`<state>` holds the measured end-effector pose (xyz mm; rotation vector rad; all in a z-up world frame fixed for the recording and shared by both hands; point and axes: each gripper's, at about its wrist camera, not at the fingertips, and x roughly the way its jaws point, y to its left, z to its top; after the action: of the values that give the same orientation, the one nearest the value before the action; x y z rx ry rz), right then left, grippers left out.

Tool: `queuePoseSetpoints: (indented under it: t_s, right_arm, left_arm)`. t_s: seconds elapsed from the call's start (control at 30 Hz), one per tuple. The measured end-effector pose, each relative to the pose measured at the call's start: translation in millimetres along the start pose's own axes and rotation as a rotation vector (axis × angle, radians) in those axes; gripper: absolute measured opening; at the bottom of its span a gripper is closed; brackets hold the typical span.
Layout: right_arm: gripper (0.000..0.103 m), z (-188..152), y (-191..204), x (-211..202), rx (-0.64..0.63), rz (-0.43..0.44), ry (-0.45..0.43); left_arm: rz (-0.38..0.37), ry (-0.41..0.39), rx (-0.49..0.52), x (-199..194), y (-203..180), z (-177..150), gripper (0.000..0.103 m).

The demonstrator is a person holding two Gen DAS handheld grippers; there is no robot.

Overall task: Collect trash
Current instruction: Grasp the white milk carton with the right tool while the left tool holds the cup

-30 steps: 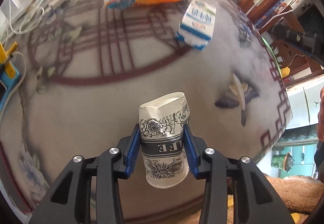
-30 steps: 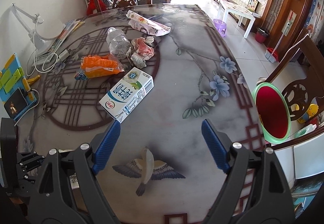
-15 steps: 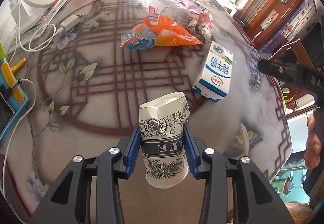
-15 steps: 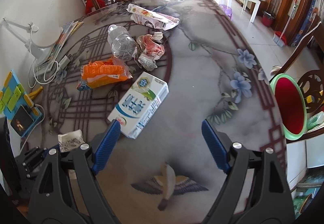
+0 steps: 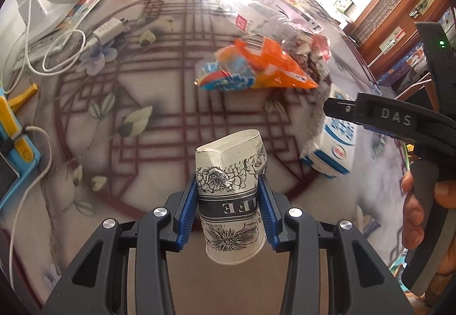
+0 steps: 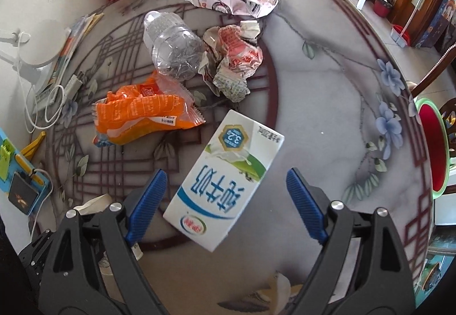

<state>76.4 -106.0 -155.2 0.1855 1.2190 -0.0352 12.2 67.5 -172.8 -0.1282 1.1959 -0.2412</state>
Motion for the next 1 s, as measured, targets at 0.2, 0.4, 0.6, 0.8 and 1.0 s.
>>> queuePoseSetpoints:
  t_s: [0.2, 0.4, 0.6, 0.8, 1.0]
  right_arm:
    - [0.084, 3, 15, 14, -0.092, -0.055, 0.003]
    - [0.064, 0, 23, 15, -0.195, -0.078, -0.014]
    - [0.057, -4, 24, 10, -0.24, -0.073, -0.015]
    - [0.056, -8, 25, -1, -0.254, -0.065, -0.044]
    - [0.056, -10, 25, -20, -0.271, -0.07, -0.098]
  left_arm:
    - [0.005, 0.009, 0.007, 6, 2, 3, 0.039]
    - [0.001, 0.012, 0.005, 11, 1, 6, 0.039]
    - [-0.012, 0.014, 0.007, 12, -1, 6, 0.039]
    - [-0.009, -0.006, 0.021, 7, -5, 10, 0.039]
    - [-0.006, -0.027, 0.042, -3, -13, 12, 0.039]
